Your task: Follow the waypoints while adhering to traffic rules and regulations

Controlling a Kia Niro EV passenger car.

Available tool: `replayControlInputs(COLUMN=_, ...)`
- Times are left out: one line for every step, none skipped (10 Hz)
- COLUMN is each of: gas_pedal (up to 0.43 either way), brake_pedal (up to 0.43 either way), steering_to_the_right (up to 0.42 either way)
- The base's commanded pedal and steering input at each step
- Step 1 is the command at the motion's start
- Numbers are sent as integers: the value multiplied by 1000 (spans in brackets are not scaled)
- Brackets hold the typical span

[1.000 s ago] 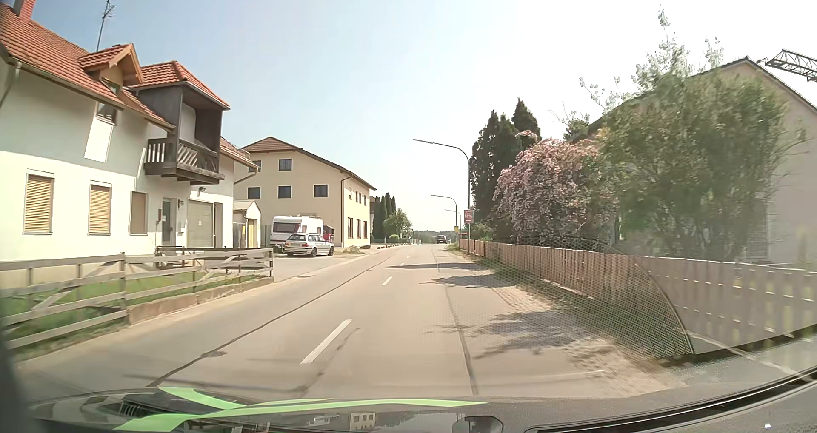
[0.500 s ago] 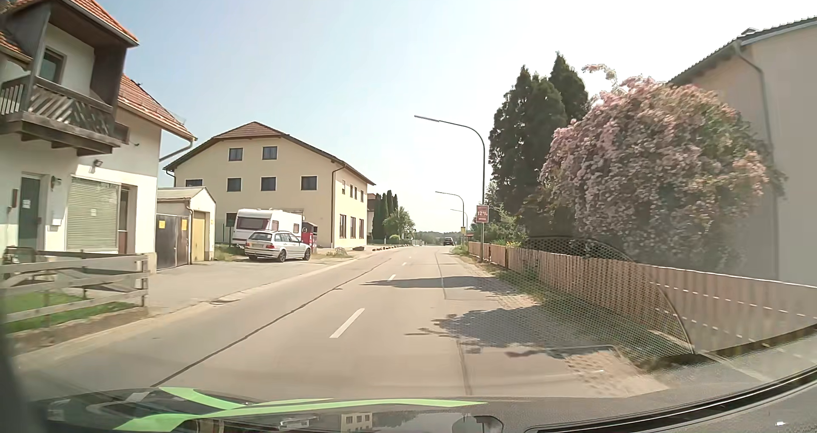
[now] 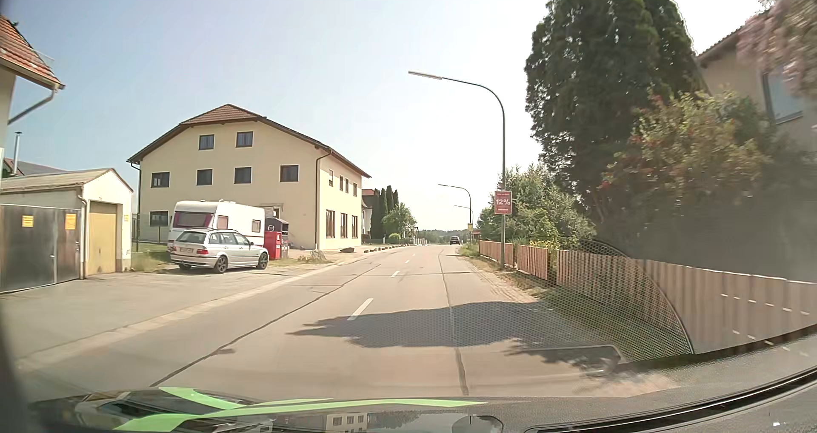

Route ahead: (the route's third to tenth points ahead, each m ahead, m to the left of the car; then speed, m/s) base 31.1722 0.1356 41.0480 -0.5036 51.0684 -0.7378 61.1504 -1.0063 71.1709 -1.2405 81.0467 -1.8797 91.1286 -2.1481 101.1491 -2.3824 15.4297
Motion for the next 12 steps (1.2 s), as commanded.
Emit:
replayControlInputs(gas_pedal=189, brake_pedal=0, steering_to_the_right=-6)
replayControlInputs(gas_pedal=189, brake_pedal=0, steering_to_the_right=-7)
replayControlInputs(gas_pedal=189, brake_pedal=0, steering_to_the_right=-6)
replayControlInputs(gas_pedal=189, brake_pedal=0, steering_to_the_right=-7)
replayControlInputs(gas_pedal=189, brake_pedal=0, steering_to_the_right=-5)
replayControlInputs(gas_pedal=189, brake_pedal=0, steering_to_the_right=-3)
replayControlInputs(gas_pedal=189, brake_pedal=0, steering_to_the_right=-3)
replayControlInputs(gas_pedal=189, brake_pedal=0, steering_to_the_right=-3)
replayControlInputs(gas_pedal=150, brake_pedal=0, steering_to_the_right=-3)
replayControlInputs(gas_pedal=110, brake_pedal=0, steering_to_the_right=-3)
replayControlInputs(gas_pedal=98, brake_pedal=0, steering_to_the_right=-2)
replayControlInputs(gas_pedal=98, brake_pedal=0, steering_to_the_right=-2)
